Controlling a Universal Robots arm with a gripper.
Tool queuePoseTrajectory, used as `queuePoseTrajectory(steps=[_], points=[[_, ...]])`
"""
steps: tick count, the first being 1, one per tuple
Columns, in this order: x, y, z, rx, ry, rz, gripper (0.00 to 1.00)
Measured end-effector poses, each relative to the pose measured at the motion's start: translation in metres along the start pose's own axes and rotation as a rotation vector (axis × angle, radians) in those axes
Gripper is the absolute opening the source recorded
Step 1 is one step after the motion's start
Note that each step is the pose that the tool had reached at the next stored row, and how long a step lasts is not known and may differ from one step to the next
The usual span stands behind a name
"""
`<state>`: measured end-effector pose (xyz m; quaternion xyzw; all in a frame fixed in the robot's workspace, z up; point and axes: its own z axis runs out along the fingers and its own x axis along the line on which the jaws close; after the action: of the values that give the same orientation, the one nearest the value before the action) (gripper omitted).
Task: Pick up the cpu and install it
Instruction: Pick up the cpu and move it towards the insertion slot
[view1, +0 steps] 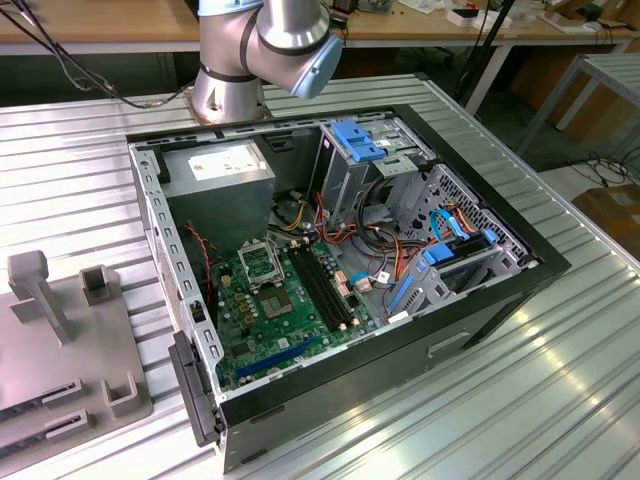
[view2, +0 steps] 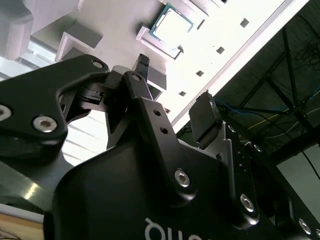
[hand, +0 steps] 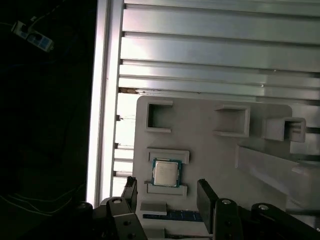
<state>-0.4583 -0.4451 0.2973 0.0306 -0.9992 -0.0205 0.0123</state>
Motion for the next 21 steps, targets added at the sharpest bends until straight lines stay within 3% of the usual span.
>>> queuePoseTrajectory(steps=[6, 16, 21], points=[[-0.0001, -0.0003, 0.0045, 0.0000, 0.0002, 0.000, 0.60], [-0.0001, -0.0003, 0.0048, 0.0001, 0.0002, 0.000, 0.60], [0.0002, -0.0074, 0.0101, 0.0085, 0.0006, 0.003, 0.60]])
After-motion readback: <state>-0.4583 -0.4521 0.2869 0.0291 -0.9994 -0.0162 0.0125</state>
